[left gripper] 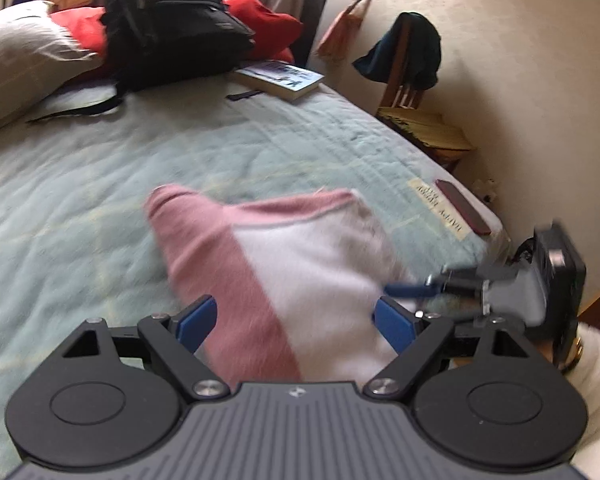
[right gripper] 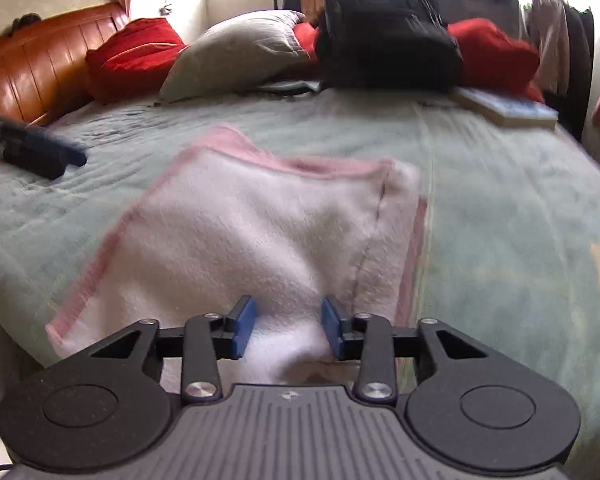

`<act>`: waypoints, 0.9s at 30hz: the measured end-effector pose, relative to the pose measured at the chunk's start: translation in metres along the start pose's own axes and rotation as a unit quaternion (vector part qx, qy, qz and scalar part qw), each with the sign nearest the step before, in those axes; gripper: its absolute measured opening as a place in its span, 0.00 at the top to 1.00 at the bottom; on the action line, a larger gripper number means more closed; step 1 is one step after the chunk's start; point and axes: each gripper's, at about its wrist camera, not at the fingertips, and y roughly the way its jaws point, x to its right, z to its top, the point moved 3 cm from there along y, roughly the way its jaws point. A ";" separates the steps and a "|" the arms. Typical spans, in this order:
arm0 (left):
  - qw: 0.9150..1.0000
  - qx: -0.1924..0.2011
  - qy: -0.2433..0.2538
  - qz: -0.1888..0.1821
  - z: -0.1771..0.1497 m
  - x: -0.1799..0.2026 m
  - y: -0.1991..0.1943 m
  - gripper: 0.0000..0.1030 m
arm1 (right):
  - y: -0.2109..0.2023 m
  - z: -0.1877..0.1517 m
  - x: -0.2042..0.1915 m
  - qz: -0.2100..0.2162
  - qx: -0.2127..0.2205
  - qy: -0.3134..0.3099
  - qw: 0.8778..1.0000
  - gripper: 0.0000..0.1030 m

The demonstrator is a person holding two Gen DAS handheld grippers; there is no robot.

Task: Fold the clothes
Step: 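Open the right gripper and withdraw it from the folded sweater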

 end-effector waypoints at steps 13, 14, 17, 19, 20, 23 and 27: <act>0.999 -0.003 0.029 0.021 0.019 -0.026 0.123 0.17 | -0.007 -0.013 0.013 0.044 0.033 0.049 0.997 0.60; 0.999 -0.002 0.032 0.025 0.019 -0.024 0.124 0.17 | -0.006 -0.012 0.013 0.044 0.032 0.046 0.997 0.60; 0.999 0.003 0.024 0.022 0.023 -0.022 0.113 0.17 | -0.006 -0.011 0.012 0.044 0.030 0.043 0.998 0.60; 1.000 0.009 0.013 0.011 0.024 -0.021 0.099 0.17 | -0.007 -0.010 0.012 0.046 0.031 0.045 0.997 0.60; 1.000 0.013 0.007 0.006 0.025 -0.020 0.092 0.16 | -0.009 -0.010 0.012 0.048 0.030 0.048 0.997 0.60; 1.000 -0.001 -0.007 0.023 0.017 -0.019 0.074 0.16 | -0.016 -0.003 0.014 0.061 0.030 0.059 0.996 0.58; 0.997 -0.010 -0.002 0.070 -0.001 -0.020 0.047 0.12 | -0.026 0.029 0.012 0.043 0.038 0.035 0.998 0.56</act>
